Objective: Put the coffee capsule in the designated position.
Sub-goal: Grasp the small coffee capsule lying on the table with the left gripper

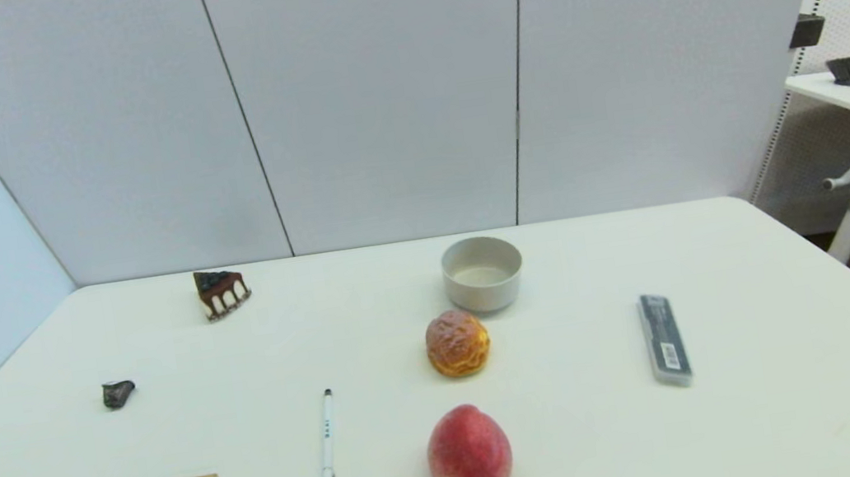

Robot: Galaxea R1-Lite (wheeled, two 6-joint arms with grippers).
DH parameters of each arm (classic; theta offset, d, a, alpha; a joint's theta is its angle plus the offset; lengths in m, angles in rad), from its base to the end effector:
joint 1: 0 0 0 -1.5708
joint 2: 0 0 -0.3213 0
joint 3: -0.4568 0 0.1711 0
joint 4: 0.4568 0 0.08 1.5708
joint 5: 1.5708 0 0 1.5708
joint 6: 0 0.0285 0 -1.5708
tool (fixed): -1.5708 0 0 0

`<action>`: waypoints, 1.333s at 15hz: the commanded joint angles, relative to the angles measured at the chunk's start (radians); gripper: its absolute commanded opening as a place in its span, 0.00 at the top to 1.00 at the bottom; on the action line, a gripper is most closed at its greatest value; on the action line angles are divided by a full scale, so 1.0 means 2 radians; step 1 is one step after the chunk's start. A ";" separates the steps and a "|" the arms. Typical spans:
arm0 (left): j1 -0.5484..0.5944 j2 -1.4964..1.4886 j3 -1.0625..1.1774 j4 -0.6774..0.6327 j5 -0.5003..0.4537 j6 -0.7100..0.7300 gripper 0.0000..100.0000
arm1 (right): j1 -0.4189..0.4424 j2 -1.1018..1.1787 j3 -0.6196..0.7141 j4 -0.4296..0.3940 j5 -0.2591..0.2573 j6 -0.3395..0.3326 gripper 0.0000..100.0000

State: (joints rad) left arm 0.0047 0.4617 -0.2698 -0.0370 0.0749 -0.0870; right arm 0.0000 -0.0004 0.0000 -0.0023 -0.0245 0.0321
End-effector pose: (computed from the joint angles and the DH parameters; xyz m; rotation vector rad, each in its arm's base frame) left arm -0.0154 0.0021 0.1712 -0.0813 0.1513 0.0861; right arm -0.0593 -0.0007 0.0757 0.0321 -0.0031 -0.0245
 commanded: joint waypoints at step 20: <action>0.136 0.614 -0.496 0.339 -0.062 0.197 0.00 | 0.001 0.000 0.000 0.000 0.000 0.000 0.00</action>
State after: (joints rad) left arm 0.2760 1.6115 -1.2445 0.6372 -0.0455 0.2934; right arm 0.0004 -0.0009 0.0000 -0.0028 -0.0249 0.0317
